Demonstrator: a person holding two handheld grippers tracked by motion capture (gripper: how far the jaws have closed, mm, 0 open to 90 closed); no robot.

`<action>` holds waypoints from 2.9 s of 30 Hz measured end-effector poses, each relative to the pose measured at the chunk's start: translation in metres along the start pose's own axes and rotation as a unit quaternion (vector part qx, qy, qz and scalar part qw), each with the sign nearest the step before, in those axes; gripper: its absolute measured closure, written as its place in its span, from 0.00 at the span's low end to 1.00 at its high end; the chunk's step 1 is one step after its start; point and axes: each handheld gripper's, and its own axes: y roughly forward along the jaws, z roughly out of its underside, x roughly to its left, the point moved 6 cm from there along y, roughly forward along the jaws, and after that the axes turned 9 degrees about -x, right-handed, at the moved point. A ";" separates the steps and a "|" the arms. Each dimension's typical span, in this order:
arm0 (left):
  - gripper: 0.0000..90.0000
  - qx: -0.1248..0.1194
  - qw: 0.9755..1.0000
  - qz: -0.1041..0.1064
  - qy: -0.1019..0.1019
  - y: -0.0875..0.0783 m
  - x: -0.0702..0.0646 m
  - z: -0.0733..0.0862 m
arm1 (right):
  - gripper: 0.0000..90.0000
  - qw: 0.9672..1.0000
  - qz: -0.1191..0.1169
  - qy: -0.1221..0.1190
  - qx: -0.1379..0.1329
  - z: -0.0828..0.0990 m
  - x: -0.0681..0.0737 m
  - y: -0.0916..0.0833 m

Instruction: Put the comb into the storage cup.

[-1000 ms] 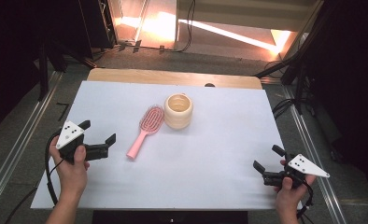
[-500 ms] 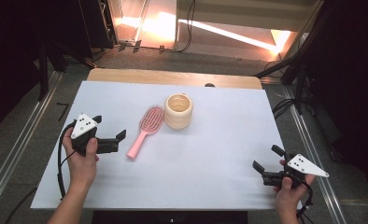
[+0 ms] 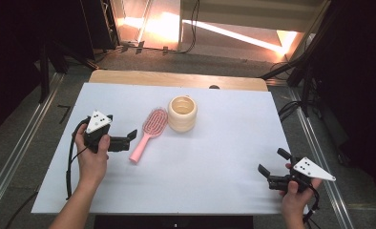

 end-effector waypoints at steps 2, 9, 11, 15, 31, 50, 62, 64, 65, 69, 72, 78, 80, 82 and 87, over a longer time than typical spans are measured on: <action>0.00 0.006 1.000 0.002 0.000 0.003 -0.001 0.000 | 0.00 1.000 0.000 0.001 0.000 0.000 0.000 0.000; 0.04 0.030 1.000 0.002 0.001 0.015 -0.004 0.000 | 0.00 1.000 0.001 0.000 0.001 0.000 0.000 0.000; 0.04 0.042 0.999 0.008 0.003 0.021 -0.007 0.001 | 0.00 1.000 0.001 0.000 0.001 0.000 0.000 0.000; 0.06 0.064 0.998 0.008 0.002 0.028 -0.010 0.004 | 0.00 1.000 0.001 0.002 0.002 0.000 0.000 0.000; 0.19 0.168 0.986 0.008 -0.021 0.053 -0.016 0.019 | 0.00 1.000 0.002 0.000 0.004 0.001 -0.001 0.001; 0.42 0.278 0.960 -0.015 -0.002 0.072 -0.024 0.033 | 0.00 1.000 0.005 0.003 0.005 0.001 -0.002 0.001; 0.61 0.317 0.948 -0.009 -0.032 0.083 -0.031 0.037 | 0.00 1.000 0.006 0.006 0.005 0.001 -0.002 0.002; 0.62 0.321 0.946 -0.018 -0.027 0.084 -0.030 0.037 | 0.00 1.000 0.007 0.005 0.005 0.001 -0.002 0.002; 0.64 0.324 0.945 -0.024 -0.025 0.084 -0.030 0.038 | 0.00 1.000 0.008 0.005 0.005 0.002 -0.003 0.002; 0.65 0.338 0.940 -0.032 -0.030 0.085 -0.031 0.041 | 0.00 1.000 0.008 0.005 0.005 0.002 -0.003 0.002; 0.66 0.352 0.935 -0.039 -0.025 0.087 -0.032 0.046 | 0.00 1.000 0.008 0.004 0.006 0.002 -0.003 0.002; 0.68 0.355 0.933 -0.056 -0.024 0.089 -0.034 0.045 | 0.00 1.000 0.009 0.004 0.005 0.002 -0.003 0.003; 0.74 0.354 0.933 -0.058 -0.023 0.089 -0.035 0.045 | 0.00 1.000 0.010 0.003 0.006 0.002 -0.003 0.003; 0.75 0.355 0.933 -0.060 -0.023 0.089 -0.036 0.045 | 0.00 1.000 0.010 0.004 0.006 0.002 -0.003 0.003; 0.77 0.350 0.934 -0.064 -0.030 0.089 -0.036 0.045 | 0.00 1.000 0.010 0.004 0.006 0.002 -0.003 0.003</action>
